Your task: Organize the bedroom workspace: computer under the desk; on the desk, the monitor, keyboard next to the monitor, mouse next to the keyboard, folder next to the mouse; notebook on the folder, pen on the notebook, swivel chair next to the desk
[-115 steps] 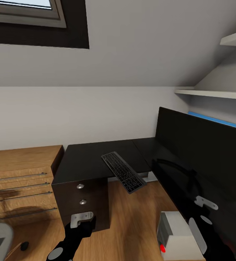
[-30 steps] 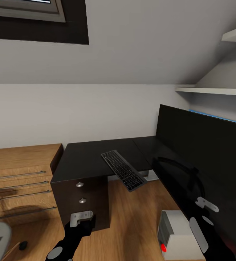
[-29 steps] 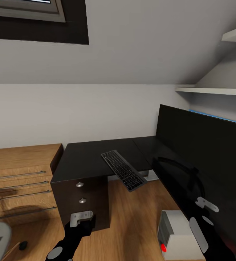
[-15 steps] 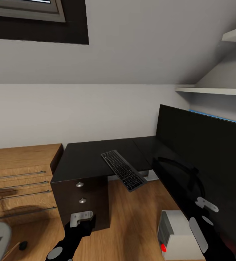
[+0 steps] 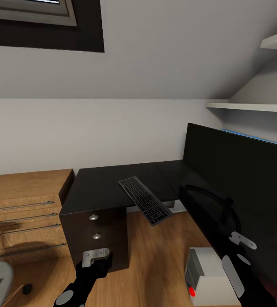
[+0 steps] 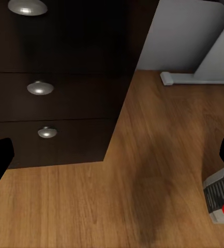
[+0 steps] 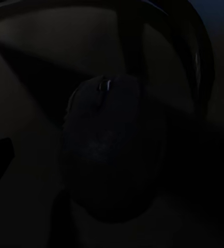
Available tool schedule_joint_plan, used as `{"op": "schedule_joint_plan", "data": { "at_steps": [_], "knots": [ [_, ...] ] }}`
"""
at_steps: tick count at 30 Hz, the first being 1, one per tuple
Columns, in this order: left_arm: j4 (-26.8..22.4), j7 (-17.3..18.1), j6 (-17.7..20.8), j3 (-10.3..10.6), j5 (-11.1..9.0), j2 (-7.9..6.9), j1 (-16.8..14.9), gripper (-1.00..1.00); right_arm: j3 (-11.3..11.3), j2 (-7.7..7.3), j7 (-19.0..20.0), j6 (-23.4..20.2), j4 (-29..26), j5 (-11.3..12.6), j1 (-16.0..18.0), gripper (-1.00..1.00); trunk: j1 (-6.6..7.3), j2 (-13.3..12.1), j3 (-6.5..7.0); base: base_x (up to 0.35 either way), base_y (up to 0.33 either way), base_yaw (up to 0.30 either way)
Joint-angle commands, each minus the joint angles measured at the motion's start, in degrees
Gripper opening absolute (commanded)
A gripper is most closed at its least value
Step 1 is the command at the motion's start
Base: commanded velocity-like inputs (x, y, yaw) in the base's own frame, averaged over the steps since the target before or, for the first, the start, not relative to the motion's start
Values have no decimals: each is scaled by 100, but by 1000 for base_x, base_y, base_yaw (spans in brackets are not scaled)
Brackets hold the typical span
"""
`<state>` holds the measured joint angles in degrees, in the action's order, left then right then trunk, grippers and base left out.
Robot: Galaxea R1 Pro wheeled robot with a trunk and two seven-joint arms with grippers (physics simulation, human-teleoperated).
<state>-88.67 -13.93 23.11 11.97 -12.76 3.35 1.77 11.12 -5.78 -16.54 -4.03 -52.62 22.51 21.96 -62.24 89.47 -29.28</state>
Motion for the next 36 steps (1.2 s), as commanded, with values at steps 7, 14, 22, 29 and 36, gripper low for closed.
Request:
{"op": "schedule_joint_plan", "data": {
  "at_steps": [7,14,22,29,36],
  "knots": [
    [-2,-48,18,7,-60,-1,-1,100,-5,-2,-25,-28,-12,32,1,100,0,3,-5,37,30,0],
    [-1,-48,18,7,-60,-1,-1,100,-5,-2,-25,-28,-12,34,1,100,0,3,-5,4,3,0],
    [-1,-53,11,7,-53,-1,-1,100,-7,-2,-25,-28,-12,34,1,100,0,3,-5,38,0,0],
    [7,-51,17,7,-58,-2,-1,100,-6,-2,-25,-28,-12,34,1,100,0,3,-5,24,0,0],
    [8,-49,18,7,-60,-1,-1,100,-11,-2,-25,-28,-12,34,1,100,0,3,-5,3,0,0]
  ]
}}
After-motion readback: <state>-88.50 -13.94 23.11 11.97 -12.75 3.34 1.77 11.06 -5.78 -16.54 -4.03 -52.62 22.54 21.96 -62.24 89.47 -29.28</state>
